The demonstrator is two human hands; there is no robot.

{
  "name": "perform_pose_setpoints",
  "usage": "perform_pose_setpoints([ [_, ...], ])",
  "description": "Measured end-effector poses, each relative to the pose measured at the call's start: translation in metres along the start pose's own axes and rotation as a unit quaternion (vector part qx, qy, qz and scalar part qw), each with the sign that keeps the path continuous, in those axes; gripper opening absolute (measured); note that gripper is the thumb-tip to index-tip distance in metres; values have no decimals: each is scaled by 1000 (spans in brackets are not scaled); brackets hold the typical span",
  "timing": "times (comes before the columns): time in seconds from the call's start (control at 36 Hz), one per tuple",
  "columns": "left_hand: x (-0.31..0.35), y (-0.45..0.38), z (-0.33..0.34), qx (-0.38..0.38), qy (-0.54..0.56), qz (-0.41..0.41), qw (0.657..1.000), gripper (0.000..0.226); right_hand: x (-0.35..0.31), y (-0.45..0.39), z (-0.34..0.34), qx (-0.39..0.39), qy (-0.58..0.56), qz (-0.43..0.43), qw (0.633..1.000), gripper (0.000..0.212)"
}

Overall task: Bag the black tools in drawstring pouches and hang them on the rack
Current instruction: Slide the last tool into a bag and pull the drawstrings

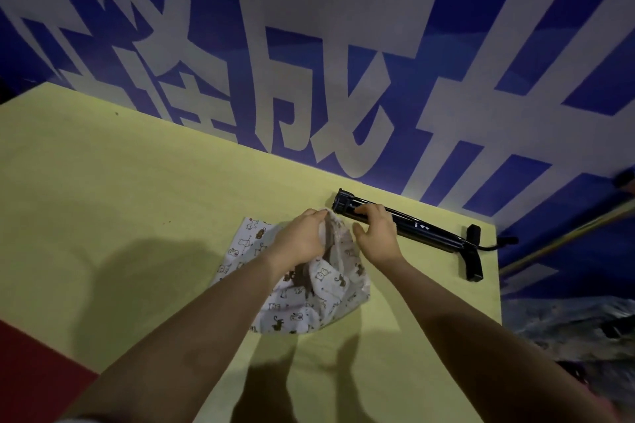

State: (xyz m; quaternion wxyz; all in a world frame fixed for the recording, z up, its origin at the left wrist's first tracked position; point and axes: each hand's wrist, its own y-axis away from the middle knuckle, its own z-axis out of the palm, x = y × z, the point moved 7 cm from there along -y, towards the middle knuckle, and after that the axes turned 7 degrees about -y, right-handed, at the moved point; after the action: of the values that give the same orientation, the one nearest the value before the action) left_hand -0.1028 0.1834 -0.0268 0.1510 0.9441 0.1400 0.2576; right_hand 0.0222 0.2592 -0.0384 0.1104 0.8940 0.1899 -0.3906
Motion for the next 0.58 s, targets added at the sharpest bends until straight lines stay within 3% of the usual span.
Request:
perform_pose_setpoints([
  [0.11,3,-12,-5,21,-16,-3,1000,70,24,-26,-11,-16,108,56,992,55],
  [0.25,4,-26,-4,24,-35,-17,999,66,63,-41,-18,-100,228,104,963,71],
  [0.33,6,-33,-3,22,-38,-21,999,64,78,-42,-16,-139,284,82,945,68],
  [0.58,2,-33,4,26,-51,-22,998,69,84,-36,-12,-116,394,-9,912,41],
])
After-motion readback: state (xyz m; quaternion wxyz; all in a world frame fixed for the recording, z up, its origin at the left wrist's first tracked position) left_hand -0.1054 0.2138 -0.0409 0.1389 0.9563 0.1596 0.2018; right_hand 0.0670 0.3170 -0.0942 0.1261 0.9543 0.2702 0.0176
